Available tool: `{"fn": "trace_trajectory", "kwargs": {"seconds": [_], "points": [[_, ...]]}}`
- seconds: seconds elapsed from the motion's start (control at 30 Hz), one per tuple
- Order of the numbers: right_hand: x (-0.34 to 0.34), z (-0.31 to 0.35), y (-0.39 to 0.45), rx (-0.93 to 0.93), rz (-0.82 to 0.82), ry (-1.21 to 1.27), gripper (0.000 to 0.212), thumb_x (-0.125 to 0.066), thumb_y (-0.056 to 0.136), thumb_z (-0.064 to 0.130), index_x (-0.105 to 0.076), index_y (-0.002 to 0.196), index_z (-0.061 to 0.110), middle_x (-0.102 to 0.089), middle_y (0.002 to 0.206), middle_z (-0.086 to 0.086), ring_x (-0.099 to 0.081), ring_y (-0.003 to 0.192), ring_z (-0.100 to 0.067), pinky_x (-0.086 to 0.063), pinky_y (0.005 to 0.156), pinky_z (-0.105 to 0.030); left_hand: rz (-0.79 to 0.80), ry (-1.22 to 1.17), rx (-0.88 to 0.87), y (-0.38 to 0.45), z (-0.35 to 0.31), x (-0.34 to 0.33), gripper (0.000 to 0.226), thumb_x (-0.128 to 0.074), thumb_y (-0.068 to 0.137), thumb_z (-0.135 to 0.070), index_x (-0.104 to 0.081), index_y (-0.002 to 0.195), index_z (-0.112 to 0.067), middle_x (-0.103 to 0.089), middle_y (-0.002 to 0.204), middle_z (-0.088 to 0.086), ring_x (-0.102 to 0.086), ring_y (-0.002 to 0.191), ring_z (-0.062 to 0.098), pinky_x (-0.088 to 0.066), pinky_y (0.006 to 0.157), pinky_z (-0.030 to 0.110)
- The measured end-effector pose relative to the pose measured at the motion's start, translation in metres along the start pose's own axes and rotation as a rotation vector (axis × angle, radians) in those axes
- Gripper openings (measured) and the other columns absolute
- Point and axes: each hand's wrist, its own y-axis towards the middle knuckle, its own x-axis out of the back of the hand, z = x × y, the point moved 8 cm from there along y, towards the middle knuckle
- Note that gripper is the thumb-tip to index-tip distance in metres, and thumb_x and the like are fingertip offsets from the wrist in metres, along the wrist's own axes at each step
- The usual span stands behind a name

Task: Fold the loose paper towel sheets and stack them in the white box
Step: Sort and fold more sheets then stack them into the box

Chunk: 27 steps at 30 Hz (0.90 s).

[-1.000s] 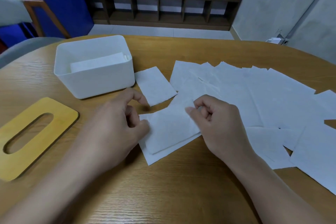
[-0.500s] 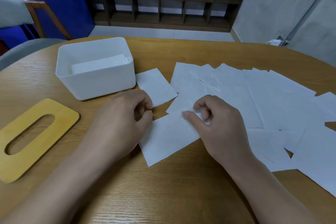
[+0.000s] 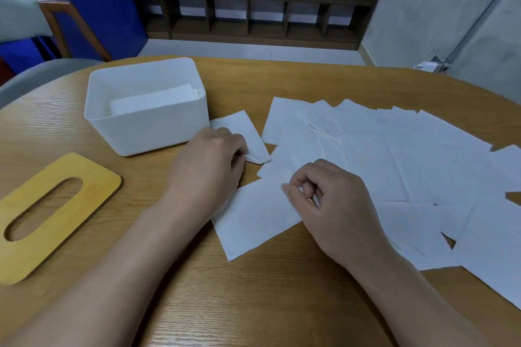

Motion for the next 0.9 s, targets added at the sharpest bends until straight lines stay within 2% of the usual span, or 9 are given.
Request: {"fn": "trace_trajectory", "kwargs": {"seconds": [0.1, 0.2, 0.27, 0.4, 0.47, 0.57, 0.63, 0.73, 0.9], "points": [[0.007, 0.004, -0.001, 0.022, -0.054, 0.023, 0.011, -0.081, 0.097, 0.024, -0.075, 0.106, 0.028, -0.062, 0.094, 0.015, -0.062, 0.085, -0.009, -0.055, 0.073, -0.027, -0.017, -0.079, 0.018, -0.004, -0.003, 0.007, 0.007, -0.071, 0.102, -0.021, -0.074, 0.099, -0.027, -0.064, 0.089, -0.013, -0.054, 0.092, 0.015, -0.047, 0.072, 0.033], [0.014, 0.014, -0.002, 0.088, -0.087, -0.011, 0.053, -0.084, 0.094, 0.021, -0.066, 0.143, 0.026, -0.058, 0.135, 0.015, -0.055, 0.124, -0.006, -0.046, 0.100, -0.015, -0.023, -0.192, 0.000, -0.010, -0.016, 0.021, 0.009, -0.067, 0.103, -0.022, -0.071, 0.099, -0.029, -0.061, 0.084, -0.015, -0.052, 0.092, 0.011, -0.038, 0.070, 0.023], [0.015, 0.030, -0.003, 0.201, -0.091, -0.088, 0.064, -0.085, 0.092, 0.018, -0.061, 0.151, 0.024, -0.055, 0.148, 0.011, -0.051, 0.135, -0.015, -0.044, 0.109, -0.027, 0.003, -0.210, -0.064, -0.016, -0.032, 0.028, 0.008, -0.068, 0.103, -0.023, -0.069, 0.098, -0.029, -0.061, 0.082, -0.017, -0.053, 0.092, 0.010, -0.041, 0.072, 0.028], [0.019, 0.040, -0.008, 0.325, -0.209, -0.212, 0.035, -0.081, 0.096, 0.012, -0.075, 0.130, 0.019, -0.072, 0.124, 0.006, -0.060, 0.117, -0.022, -0.042, 0.095, -0.038, 0.015, -0.259, -0.153, -0.033, -0.058, 0.036, 0.004, -0.072, 0.101, -0.027, -0.070, 0.099, -0.030, -0.060, 0.088, -0.022, -0.053, 0.095, 0.004, -0.040, 0.081, 0.024], [0.025, 0.036, -0.010, 0.319, -0.276, -0.185, 0.020, -0.078, 0.097, 0.009, -0.079, 0.115, 0.018, -0.076, 0.108, 0.008, -0.063, 0.107, -0.019, -0.042, 0.090, -0.037, 0.018, -0.303, -0.166, -0.038, -0.062, 0.040, 0.012, -0.068, 0.102, -0.046, -0.070, 0.105, -0.035, -0.062, 0.098, -0.026, -0.055, 0.104, 0.001, -0.039, 0.086, 0.020], [0.034, 0.020, -0.008, 0.133, -0.293, 0.109, 0.014, -0.079, 0.098, 0.010, -0.081, 0.102, 0.024, -0.076, 0.099, 0.018, -0.067, 0.102, -0.010, -0.049, 0.088, -0.033, 0.096, -0.302, -0.195, -0.040, -0.060, 0.040, 0.044, -0.060, 0.100, -0.071, -0.066, 0.131, -0.041, -0.062, 0.121, -0.031, -0.053, 0.124, 0.003, -0.041, 0.102, 0.027], [0.032, 0.002, -0.004, -0.041, -0.241, 0.417, 0.015, -0.081, 0.096, 0.010, -0.081, 0.098, 0.024, -0.079, 0.097, 0.010, -0.071, 0.099, -0.021, -0.056, 0.089, -0.043, 0.094, -0.279, -0.184, -0.040, -0.052, 0.040, 0.045, -0.064, 0.099, -0.068, -0.065, 0.135, -0.041, -0.061, 0.123, -0.031, -0.052, 0.125, 0.003, -0.041, 0.106, 0.031], [0.029, -0.012, 0.002, -0.173, -0.185, 0.712, 0.004, -0.080, 0.099, 0.012, -0.079, 0.101, 0.009, -0.074, 0.095, -0.019, -0.067, 0.096, -0.047, -0.058, 0.088, -0.062, -0.028, -0.331, -0.107, -0.040, -0.037, 0.050, 0.011, -0.065, 0.106, -0.046, -0.071, 0.112, -0.039, -0.064, 0.108, -0.024, -0.058, 0.107, 0.004, -0.044, 0.097, 0.029], [0.020, -0.004, 0.000, -0.219, -0.076, 0.773, 0.021, -0.077, 0.104, 0.021, -0.071, 0.093, 0.004, -0.064, 0.081, -0.033, -0.056, 0.073, -0.056, -0.050, 0.064, -0.059, -0.046, -0.556, 0.058, -0.042, -0.018, 0.060, 0.017, -0.070, 0.107, -0.036, -0.076, 0.095, -0.026, -0.076, 0.089, -0.010, -0.069, 0.082, 0.015, -0.054, 0.068, 0.041]]}}
